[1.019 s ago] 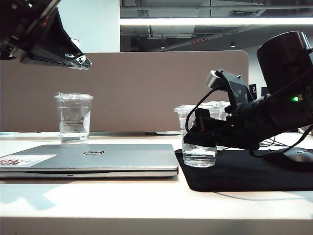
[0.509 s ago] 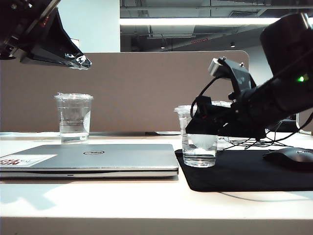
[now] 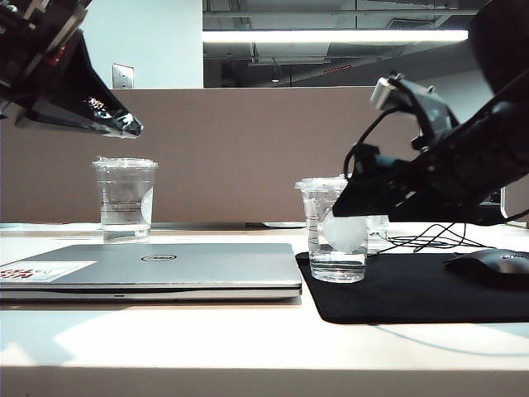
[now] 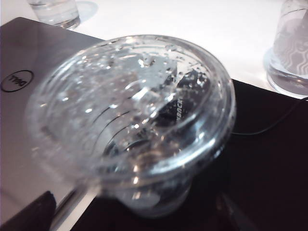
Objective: Pick up the coffee cup on the middle and place it on the right side of the laptop.
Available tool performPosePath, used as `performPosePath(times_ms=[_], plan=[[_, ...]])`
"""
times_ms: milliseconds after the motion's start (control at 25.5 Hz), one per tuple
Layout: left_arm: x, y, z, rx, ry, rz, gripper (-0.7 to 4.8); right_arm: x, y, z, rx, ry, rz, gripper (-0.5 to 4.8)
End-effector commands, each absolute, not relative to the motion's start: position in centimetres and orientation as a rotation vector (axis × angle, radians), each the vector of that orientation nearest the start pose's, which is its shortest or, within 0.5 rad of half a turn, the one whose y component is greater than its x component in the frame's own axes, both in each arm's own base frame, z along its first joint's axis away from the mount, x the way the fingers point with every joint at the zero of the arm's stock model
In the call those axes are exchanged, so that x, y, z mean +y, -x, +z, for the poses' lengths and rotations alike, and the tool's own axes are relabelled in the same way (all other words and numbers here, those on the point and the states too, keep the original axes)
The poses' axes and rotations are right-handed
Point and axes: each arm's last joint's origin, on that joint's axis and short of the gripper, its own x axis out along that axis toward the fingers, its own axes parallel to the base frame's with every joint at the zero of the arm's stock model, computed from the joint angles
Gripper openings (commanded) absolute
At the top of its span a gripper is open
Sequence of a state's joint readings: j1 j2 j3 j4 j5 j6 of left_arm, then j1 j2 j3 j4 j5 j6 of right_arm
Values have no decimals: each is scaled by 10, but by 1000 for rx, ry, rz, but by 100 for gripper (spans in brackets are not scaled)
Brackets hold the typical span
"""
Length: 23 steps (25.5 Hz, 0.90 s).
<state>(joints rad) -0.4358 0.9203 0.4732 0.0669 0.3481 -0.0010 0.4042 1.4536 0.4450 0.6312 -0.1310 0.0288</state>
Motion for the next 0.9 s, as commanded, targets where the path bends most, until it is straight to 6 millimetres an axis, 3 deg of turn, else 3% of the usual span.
performPosePath(times_ms=[39,392,470,509,588,901], plan=[[-89,-168,225,374,-12,-778,-5,100,-224,162,405,36,501,479],[-84,-157,220,355,-11,-779,-5,85,-189,193,450,41,502,479],[-80,-148,216,333,-10,-780,-5,81,-178,201,452,35,530,308],[-76,-141,214,307,-9,-779,-5,78,-170,208,436,29,551,112],[-73,-134,212,275,-8,-776,-5,75,-164,215,405,24,552,-15],[-50,-118,206,164,3,-644,-5,68,-147,237,278,-45,544,-2]])
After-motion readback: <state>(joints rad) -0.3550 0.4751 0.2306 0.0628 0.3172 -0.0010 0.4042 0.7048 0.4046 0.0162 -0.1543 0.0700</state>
